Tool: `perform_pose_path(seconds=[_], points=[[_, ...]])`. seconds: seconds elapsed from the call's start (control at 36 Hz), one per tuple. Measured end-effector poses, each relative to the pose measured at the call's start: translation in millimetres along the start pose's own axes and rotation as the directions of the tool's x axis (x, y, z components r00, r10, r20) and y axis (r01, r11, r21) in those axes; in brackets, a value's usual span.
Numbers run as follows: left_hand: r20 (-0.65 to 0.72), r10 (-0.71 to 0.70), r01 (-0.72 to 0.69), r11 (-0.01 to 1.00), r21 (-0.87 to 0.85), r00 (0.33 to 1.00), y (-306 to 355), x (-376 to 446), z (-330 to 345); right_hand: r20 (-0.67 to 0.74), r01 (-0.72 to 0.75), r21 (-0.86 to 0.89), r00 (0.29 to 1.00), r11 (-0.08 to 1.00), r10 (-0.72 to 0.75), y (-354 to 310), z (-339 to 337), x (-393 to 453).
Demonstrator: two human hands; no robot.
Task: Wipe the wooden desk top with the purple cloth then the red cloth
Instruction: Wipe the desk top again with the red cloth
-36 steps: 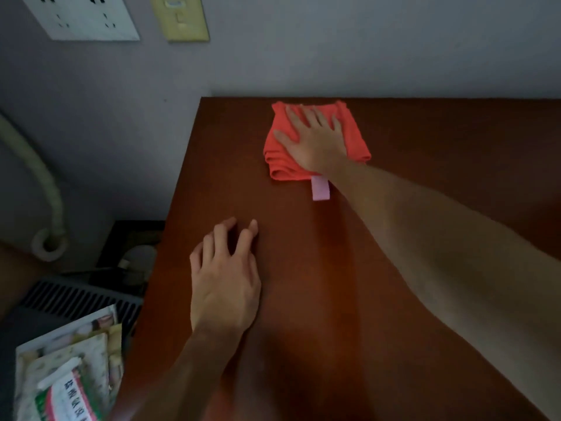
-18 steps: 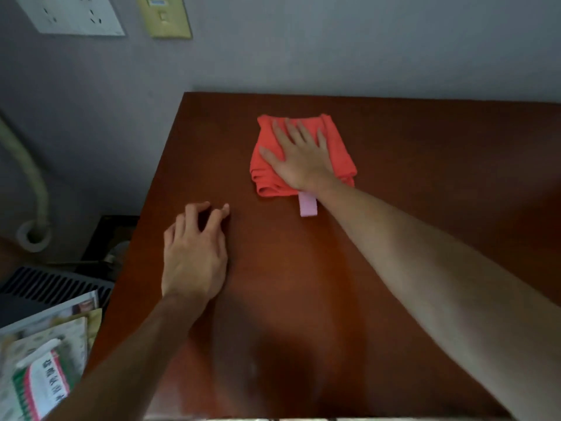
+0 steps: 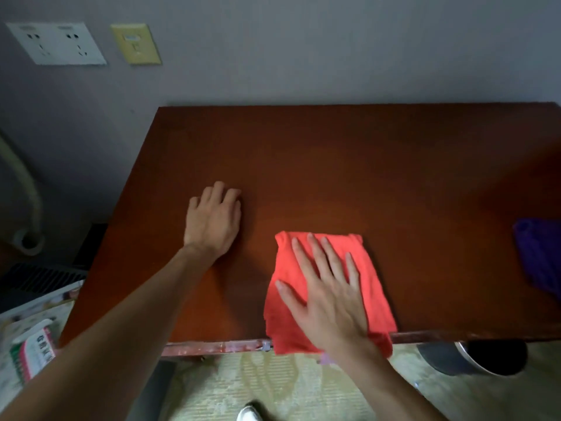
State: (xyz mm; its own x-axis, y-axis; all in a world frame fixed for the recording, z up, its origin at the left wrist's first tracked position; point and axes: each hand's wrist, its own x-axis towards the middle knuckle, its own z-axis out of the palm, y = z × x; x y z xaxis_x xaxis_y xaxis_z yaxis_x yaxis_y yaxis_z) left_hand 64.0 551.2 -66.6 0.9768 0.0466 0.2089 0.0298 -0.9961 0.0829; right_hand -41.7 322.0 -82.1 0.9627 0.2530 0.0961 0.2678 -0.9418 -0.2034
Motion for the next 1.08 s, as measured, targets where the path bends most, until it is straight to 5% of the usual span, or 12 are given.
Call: perform_pose_path(seconds=[0.22,0.64,0.86,1.08], points=[[0.010,-0.050,0.051,0.989,-0.136,0.999,24,48,24,0.017,0.002,-0.018,1.000,1.000,-0.001,30,11,167],[0.010,-0.087,0.088,0.988,-0.127,0.996,23,41,39,0.024,-0.013,-0.034,1.000,0.999,0.014,67,21,436],[0.028,-0.085,0.089,0.986,-0.143,0.996,28,41,34,0.020,-0.022,-0.027,1.000,0.999,0.022,73,15,431],[-0.024,-0.085,0.081,0.988,-0.133,0.996,31,38,32,0.068,0.033,-0.015,0.997,0.999,-0.032,85,3,310]])
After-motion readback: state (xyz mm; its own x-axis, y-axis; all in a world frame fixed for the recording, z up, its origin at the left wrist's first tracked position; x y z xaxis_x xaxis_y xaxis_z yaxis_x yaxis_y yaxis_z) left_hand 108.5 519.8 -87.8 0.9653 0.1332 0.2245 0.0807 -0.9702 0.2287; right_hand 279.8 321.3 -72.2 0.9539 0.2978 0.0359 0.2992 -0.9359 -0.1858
